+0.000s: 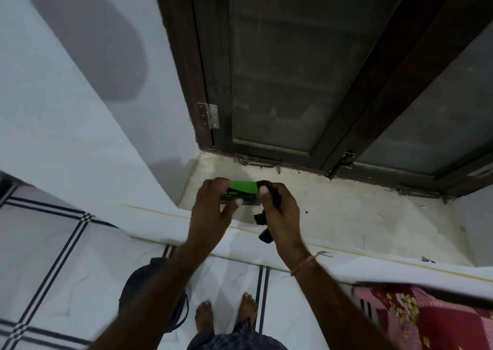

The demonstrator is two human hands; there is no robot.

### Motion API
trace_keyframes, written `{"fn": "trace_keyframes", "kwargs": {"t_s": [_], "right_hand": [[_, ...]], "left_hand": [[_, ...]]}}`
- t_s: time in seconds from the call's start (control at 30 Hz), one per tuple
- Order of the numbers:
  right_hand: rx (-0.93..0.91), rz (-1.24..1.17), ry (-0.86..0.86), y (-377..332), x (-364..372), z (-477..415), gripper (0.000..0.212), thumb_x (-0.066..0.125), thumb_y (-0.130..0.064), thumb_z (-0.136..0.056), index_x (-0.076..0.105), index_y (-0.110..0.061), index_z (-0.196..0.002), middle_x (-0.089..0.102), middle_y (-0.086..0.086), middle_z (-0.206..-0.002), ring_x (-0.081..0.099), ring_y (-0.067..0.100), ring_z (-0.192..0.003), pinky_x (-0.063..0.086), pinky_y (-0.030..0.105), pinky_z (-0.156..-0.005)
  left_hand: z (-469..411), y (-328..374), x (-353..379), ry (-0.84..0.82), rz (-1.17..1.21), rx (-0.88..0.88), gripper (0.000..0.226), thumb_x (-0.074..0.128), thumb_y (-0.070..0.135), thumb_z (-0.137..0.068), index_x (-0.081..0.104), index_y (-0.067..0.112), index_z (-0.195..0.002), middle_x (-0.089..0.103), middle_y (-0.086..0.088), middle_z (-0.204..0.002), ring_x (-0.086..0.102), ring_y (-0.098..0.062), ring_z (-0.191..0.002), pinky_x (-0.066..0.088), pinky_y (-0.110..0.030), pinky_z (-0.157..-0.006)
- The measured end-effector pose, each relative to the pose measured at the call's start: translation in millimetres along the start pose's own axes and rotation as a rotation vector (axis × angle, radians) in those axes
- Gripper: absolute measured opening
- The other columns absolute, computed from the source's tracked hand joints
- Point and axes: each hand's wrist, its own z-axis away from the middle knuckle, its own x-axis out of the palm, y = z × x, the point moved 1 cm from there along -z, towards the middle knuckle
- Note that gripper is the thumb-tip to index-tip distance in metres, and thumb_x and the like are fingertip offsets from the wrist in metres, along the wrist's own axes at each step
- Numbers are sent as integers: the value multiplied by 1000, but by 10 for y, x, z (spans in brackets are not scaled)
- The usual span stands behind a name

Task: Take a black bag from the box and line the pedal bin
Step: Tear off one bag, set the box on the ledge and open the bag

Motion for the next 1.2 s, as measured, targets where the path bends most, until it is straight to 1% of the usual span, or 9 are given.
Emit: {"fn": "trace_keyframes", "kwargs": {"t_s": [0.07, 0.2, 0.27, 0.4, 0.57, 0.9, 1.0, 1.07, 1.2], "right_hand": [[51, -115, -117, -127, 131, 177, 34, 48, -37, -106, 67, -17, -125, 74, 5, -93, 75, 25, -82, 62, 34, -54], [183, -302, -247, -184, 353, 426, 50, 37, -45, -107, 70, -9, -123, 75, 10, -119, 71, 28, -112, 59, 47, -94], [208, -299, -280, -185, 457, 569, 53, 37, -50, -106, 72, -13, -121, 74, 4, -122, 69, 24, -118, 56, 46, -99], [249, -259, -356, -198, 698, 942, 53, 39, -53, -104, 73, -17, -121, 75, 0, -119, 70, 19, -113, 62, 37, -86], [144, -224, -400, 2, 1059, 1571, 32, 65, -26, -99, 66, -8, -125, 72, 13, -124, 67, 26, -120, 51, 43, -108], [221, -154, -246, 321, 1792, 3247, 6, 71, -7, -93, 71, -1, -96, 76, 18, -89, 73, 28, -82, 60, 32, -70], [123, -94, -264, 264, 1877, 3472, 5, 72, -6, -91, 72, -4, -96, 76, 15, -88, 73, 27, -84, 61, 36, -75], [61, -86, -305, 209, 1915, 3618, 10, 73, -6, -90, 73, -6, -100, 74, 9, -86, 73, 24, -86, 60, 39, -80], [100, -97, -368, 217, 1919, 3802, 23, 75, -12, -90, 72, -10, -112, 74, 8, -94, 73, 23, -90, 60, 39, -77]], "left_hand": [[150, 191, -98, -86, 293, -167, 32, 67, 38, -97, 58, 15, -118, 67, 3, -111, 69, -14, -99, 58, -25, -75], [502, 434, -398, -217, 798, -421, 43, 57, 42, -101, 50, 18, -135, 66, -2, -126, 71, -17, -113, 63, -38, -85], [658, 421, -559, -219, 860, -448, 52, 65, 42, -97, 47, 18, -139, 64, -3, -131, 70, -16, -117, 63, -40, -88], [984, 220, -797, -153, 847, -537, 52, 79, 22, -89, 50, 15, -131, 70, -13, -122, 74, -24, -109, 63, -33, -78], [1535, -171, -1278, -76, 821, -538, 22, 66, 18, -99, 69, 11, -120, 78, -12, -110, 75, -27, -105, 62, -36, -86], [2943, -819, -2347, 25, 1023, -831, 30, 53, 23, -107, 60, 2, -128, 72, -23, -121, 74, -30, -106, 62, -43, -85], [3186, -756, -2590, -70, 1147, -730, 42, 58, 36, -103, 66, -2, -118, 75, -23, -114, 76, -31, -104, 61, -44, -88], [3363, -716, -2713, -146, 1047, -637, 42, 70, 37, -95, 71, 1, -117, 77, -21, -111, 75, -33, -107, 58, -50, -97], [3570, -736, -2769, 3, 973, -722, 33, 72, 32, -95, 73, 4, -113, 79, -17, -105, 77, -31, -102, 61, -46, -92]]}}
